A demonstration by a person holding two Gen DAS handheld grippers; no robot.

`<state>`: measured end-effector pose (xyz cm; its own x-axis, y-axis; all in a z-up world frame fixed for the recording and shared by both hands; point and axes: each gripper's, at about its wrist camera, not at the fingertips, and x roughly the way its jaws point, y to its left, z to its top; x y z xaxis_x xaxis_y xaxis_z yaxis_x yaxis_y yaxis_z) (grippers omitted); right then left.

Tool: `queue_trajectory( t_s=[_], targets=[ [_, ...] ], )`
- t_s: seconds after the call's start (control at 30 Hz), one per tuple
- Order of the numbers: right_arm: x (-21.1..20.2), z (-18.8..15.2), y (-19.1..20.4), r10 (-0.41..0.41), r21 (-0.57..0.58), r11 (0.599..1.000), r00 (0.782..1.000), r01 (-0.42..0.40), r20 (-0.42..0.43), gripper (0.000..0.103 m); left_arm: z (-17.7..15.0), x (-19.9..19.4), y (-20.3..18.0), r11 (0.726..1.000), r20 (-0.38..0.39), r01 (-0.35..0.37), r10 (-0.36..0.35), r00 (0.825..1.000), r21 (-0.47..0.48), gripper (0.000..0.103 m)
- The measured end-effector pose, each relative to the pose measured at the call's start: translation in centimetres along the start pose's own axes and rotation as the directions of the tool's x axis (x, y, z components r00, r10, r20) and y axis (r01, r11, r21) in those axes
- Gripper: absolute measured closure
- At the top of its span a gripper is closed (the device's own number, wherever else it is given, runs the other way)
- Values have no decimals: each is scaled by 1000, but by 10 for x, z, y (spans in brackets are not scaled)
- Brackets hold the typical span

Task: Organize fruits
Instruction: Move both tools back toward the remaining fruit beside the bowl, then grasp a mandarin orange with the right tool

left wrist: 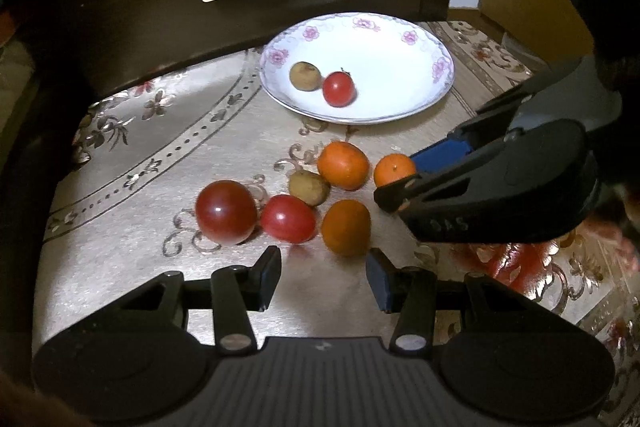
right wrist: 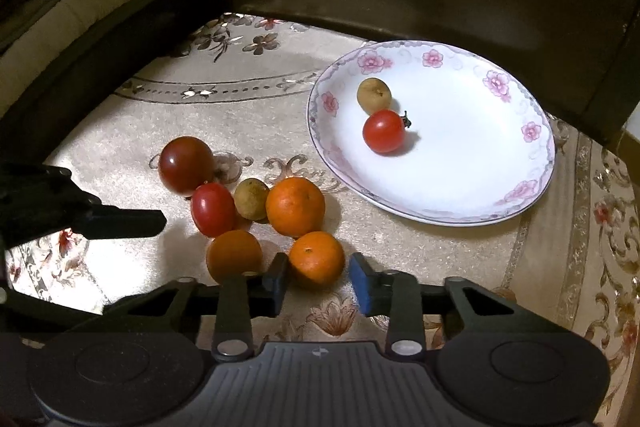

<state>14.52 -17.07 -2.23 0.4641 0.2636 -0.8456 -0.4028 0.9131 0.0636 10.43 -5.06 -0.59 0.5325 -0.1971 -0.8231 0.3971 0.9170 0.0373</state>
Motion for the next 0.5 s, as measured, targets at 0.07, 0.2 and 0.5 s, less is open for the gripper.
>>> queue_trajectory(
  t_s=[0.07, 0.2, 0.5],
  targets=[
    [-1, -1, -3, -3, 6, 1000, 1000, 3, -2, 77, 0, 2, -3, 1000, -5, 4, -4, 1000, 10, 50],
    [-4, -2, -7, -13, 16, 1000, 1000, 14, -2, 78, 1, 3, -8, 1000, -4, 9, -9, 1000, 26, 50],
    [-8, -4, -12, -36, 18, 999, 999, 36, 4, 78, 2, 6, -13, 999, -7, 16, -16, 1000, 43, 50]
  ],
)
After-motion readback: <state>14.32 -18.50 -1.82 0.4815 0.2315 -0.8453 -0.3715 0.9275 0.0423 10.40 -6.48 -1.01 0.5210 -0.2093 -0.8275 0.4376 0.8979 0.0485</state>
